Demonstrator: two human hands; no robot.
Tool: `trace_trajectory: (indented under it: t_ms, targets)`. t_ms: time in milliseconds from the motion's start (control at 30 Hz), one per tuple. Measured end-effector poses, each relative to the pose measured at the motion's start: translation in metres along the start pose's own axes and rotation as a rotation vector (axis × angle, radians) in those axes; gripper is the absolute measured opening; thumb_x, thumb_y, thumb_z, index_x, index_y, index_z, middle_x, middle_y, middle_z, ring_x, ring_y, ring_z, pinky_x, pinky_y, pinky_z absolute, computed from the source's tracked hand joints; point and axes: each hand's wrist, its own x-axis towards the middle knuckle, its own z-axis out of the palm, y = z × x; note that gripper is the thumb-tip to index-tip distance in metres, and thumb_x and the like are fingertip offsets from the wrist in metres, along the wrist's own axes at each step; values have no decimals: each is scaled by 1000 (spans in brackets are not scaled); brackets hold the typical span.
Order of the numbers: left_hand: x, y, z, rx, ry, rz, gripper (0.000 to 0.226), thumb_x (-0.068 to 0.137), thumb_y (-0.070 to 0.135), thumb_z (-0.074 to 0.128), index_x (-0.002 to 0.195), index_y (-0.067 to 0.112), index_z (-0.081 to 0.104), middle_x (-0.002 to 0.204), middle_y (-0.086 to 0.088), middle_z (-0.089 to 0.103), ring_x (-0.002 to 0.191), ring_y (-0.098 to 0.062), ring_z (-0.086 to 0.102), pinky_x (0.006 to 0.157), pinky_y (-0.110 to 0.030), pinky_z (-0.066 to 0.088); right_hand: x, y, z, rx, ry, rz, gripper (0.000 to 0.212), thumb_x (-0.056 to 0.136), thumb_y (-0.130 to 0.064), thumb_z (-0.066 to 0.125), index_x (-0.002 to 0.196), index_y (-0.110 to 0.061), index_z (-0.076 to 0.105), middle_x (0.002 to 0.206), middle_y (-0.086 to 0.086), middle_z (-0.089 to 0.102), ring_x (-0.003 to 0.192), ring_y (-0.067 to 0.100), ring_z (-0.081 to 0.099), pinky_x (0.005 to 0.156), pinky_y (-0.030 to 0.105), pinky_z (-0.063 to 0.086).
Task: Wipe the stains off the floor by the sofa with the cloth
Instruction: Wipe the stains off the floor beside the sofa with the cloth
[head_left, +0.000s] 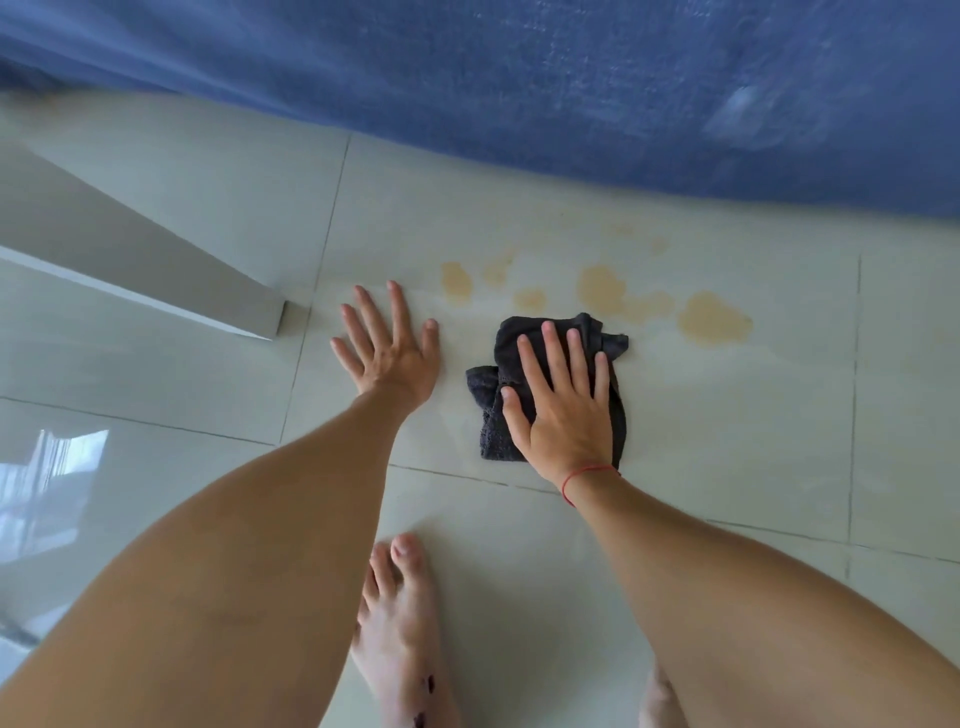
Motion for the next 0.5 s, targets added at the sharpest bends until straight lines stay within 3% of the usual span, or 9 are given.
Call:
trace_trajectory:
  t_ms: [233,400,500]
  targets:
    - [3,0,-7,-15,-97,-6,63,95,50,14,145,37,-23,153,-3,-36,140,-24,-33,110,-49,-20,60,-14,-5,23,27,107,57,93,-49,37,146,-28,38,159,7,27,147,32,22,118,56,13]
    - [9,-1,-18,-41,-218,-25,64,92,36,17,146,40,-18,156,-1,-28,143,-23,-27,113,-48,-17,89,-40,-2,21,-12,-6,59,92,-56,36,146,-32,37,160,6,25,148,35,18,117,58,9]
    - [6,-2,-19,-90,-203,-50,69,88,30,22,147,41,-12,158,1,-23,144,-21,-23,114,-46,-15,78,-43,-3,39,-34,-69,58,93,-56,36,146,-33,36,160,2,25,148,32,17,119,56,8]
